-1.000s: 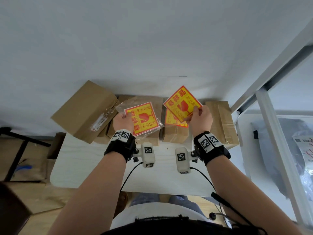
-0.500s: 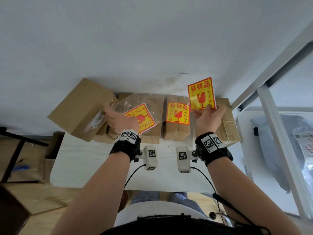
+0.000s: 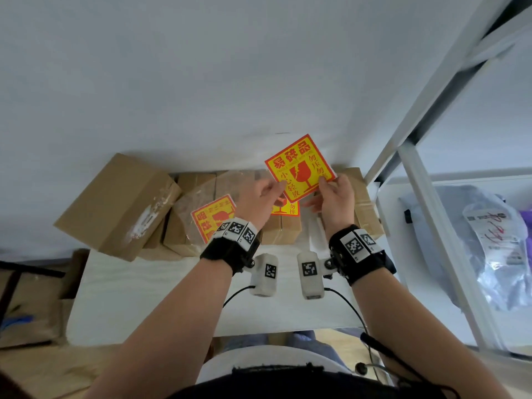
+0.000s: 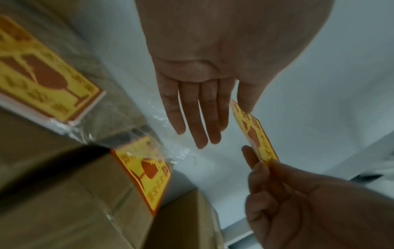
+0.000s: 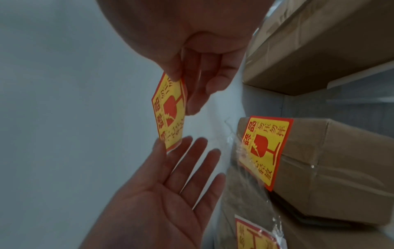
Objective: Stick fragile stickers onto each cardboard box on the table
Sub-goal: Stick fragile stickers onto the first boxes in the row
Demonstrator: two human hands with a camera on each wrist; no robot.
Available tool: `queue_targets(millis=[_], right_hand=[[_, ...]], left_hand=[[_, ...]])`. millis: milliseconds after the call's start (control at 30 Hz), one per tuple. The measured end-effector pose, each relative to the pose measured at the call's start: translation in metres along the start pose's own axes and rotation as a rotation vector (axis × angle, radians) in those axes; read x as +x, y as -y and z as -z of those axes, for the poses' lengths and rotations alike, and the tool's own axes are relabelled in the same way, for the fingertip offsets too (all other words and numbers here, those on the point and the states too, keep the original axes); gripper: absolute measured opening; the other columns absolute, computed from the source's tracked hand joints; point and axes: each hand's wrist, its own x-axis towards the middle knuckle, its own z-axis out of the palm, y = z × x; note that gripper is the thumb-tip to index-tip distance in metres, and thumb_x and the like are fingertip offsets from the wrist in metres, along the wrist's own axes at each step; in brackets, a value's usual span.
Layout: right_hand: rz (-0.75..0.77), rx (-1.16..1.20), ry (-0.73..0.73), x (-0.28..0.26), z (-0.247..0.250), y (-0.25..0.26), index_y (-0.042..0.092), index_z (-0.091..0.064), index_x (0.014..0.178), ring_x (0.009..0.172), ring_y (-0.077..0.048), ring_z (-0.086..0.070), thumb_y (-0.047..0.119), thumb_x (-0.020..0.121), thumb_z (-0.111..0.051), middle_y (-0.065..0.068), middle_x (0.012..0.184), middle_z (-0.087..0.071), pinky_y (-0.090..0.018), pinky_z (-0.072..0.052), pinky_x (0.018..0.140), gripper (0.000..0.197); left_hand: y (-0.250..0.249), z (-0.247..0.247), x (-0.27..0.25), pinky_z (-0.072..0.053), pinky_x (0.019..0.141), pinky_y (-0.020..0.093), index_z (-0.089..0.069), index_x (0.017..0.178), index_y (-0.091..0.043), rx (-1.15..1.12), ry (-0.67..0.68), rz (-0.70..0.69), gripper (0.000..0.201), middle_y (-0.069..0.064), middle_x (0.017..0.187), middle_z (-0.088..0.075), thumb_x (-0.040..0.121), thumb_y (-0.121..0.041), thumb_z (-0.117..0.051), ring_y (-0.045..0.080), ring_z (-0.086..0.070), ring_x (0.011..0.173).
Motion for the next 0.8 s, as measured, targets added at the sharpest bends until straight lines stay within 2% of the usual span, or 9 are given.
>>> queue_targets(millis=[100, 200, 300, 367, 433, 500, 567, 667, 800], right_hand=[[0.009, -0.014, 0.019, 0.002, 0.011, -0.004, 0.011, -0.053, 0.093, 0.051, -0.018, -0.062, 0.016, 0.099, -0.055, 0.000, 0.070, -0.068, -0.027, -0.046, 0.045, 0.008], [0.024, -0.103, 0.005, 0.007, 0.025, -0.010, 0.010, -0.061, 0.093, 0.052, -0.018, -0.060, 0.017, 0.098, -0.057, -0.002, 0.077, -0.072, -0.026, -0.046, 0.047, 0.010], [0.024, -0.176, 0.014, 0.012, 0.037, -0.014, 0.016, -0.066, 0.090, 0.058, -0.021, -0.061, 0.017, 0.099, -0.055, -0.006, 0.081, -0.074, -0.021, -0.044, 0.048, 0.014], [-0.002, -0.184, 0.036, 0.013, 0.043, -0.016, 0.017, -0.067, 0.087, 0.059, -0.020, -0.060, 0.015, 0.099, -0.054, -0.007, 0.080, -0.074, -0.019, -0.044, 0.048, 0.017], [-0.009, -0.193, 0.049, 0.013, 0.047, -0.018, 0.018, -0.067, 0.085, 0.057, -0.018, -0.059, 0.013, 0.099, -0.054, -0.005, 0.079, -0.074, -0.018, -0.043, 0.048, 0.019], [-0.001, -0.198, 0.044, 0.014, 0.049, -0.019, 0.021, -0.066, 0.084, 0.057, -0.018, -0.059, 0.014, 0.098, -0.055, -0.005, 0.079, -0.074, -0.018, -0.043, 0.049, 0.020], [0.010, -0.185, 0.049, 0.014, 0.051, -0.019, 0.023, -0.067, 0.085, 0.057, -0.018, -0.060, 0.014, 0.098, -0.056, -0.003, 0.081, -0.074, -0.018, -0.043, 0.049, 0.019], [0.036, -0.160, 0.117, 0.013, 0.053, -0.017, 0.022, -0.069, 0.087, 0.054, -0.014, -0.060, 0.013, 0.098, -0.056, 0.003, 0.078, -0.074, -0.019, -0.044, 0.049, 0.019], [0.042, -0.166, 0.196, 0.012, 0.057, -0.015, 0.013, -0.071, 0.098, 0.053, -0.009, -0.062, 0.009, 0.099, -0.054, 0.004, 0.080, -0.074, -0.019, -0.045, 0.049, 0.017]], left_hand=[[-0.008, -0.013, 0.001, -0.059, 0.075, 0.040, -0.068, 0.105, -0.007, -0.057, 0.024, 0.057, 0.018, 0.008, 0.091, -0.076, 0.095, -0.022, -0.063, 0.014, -0.071, 0.070], [-0.009, -0.019, 0.003, -0.060, 0.067, 0.033, -0.063, 0.104, -0.009, -0.047, -0.023, 0.079, 0.010, 0.006, 0.089, -0.074, 0.097, -0.016, -0.060, 0.012, -0.071, 0.065], [-0.008, -0.023, 0.007, -0.059, 0.064, 0.030, -0.061, 0.104, -0.014, 0.023, -0.045, 0.064, 0.007, 0.003, 0.090, -0.074, 0.099, -0.017, -0.057, 0.013, -0.072, 0.067], [-0.006, -0.027, 0.011, -0.059, 0.068, 0.034, -0.058, 0.115, -0.013, 0.082, -0.066, 0.091, 0.018, 0.001, 0.094, -0.073, 0.097, -0.019, -0.059, 0.015, -0.073, 0.074], [-0.003, -0.031, 0.014, -0.058, 0.076, 0.036, -0.051, 0.126, -0.018, 0.202, -0.149, 0.090, 0.042, -0.005, 0.105, -0.068, 0.089, -0.023, -0.070, 0.015, -0.070, 0.088], [-0.002, -0.036, 0.013, -0.051, 0.090, 0.034, -0.048, 0.133, -0.022, 0.385, -0.216, -0.007, 0.060, -0.006, 0.119, -0.060, 0.081, -0.026, -0.078, 0.013, -0.060, 0.106], [-0.005, -0.042, 0.010, -0.046, 0.098, 0.033, -0.057, 0.125, -0.023, 0.464, -0.193, -0.144, 0.050, -0.005, 0.123, -0.059, 0.080, -0.028, -0.078, 0.014, -0.054, 0.113], [-0.013, -0.053, 0.008, -0.052, 0.090, 0.032, -0.068, 0.113, -0.027, 0.349, -0.060, -0.255, 0.027, -0.013, 0.108, -0.067, 0.086, -0.031, -0.072, 0.004, -0.062, 0.098], [-0.021, -0.065, 0.007, -0.056, 0.085, 0.034, -0.075, 0.109, -0.023, 0.297, 0.033, -0.314, 0.022, -0.010, 0.099, -0.075, 0.088, -0.025, -0.071, 0.004, -0.069, 0.090]])
